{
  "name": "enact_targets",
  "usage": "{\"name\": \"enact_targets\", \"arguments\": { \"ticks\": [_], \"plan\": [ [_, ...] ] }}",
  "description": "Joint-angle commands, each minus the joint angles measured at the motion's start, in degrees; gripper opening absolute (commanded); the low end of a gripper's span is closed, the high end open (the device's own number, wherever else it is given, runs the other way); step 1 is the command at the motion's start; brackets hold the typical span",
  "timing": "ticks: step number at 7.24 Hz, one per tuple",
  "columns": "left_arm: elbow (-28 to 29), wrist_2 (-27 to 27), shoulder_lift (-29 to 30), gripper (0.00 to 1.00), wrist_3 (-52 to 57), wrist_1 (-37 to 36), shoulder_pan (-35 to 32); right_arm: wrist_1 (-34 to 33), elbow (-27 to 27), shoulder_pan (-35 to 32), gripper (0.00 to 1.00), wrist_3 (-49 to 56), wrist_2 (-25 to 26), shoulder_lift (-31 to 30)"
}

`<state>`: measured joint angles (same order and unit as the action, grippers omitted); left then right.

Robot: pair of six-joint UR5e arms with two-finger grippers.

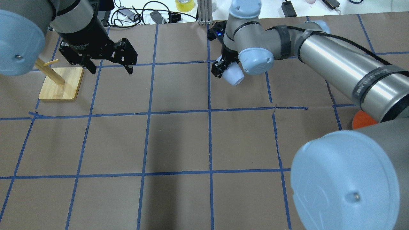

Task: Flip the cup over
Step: 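Carry the cup with the right gripper toward the table centre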

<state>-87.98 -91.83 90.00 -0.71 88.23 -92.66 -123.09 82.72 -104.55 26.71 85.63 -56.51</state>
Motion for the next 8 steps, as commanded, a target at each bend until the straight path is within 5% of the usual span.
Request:
{"name": "enact_targets", "arguments": {
  "ticks": [1, 5, 8],
  "plan": [
    [0.0, -0.01, -0.27, 1.0, 0.01, 0.1, 0.12, -0.48, 0.16, -6.26, 0.56, 15.92, 0.42, 1.13],
    [0.09, -0.1, -0.62, 1.0, 0.01, 0.62, 0.47, -0.92, 1.39, -7.77, 0.53, 45.63, 0.33, 2.71],
    [0.0, -0.1, -0.53, 1.0, 0.01, 0.62, 0.47, -1.79, 1.48, -9.97, 0.55, 46.24, -0.37, 4.39]
  ]
}}
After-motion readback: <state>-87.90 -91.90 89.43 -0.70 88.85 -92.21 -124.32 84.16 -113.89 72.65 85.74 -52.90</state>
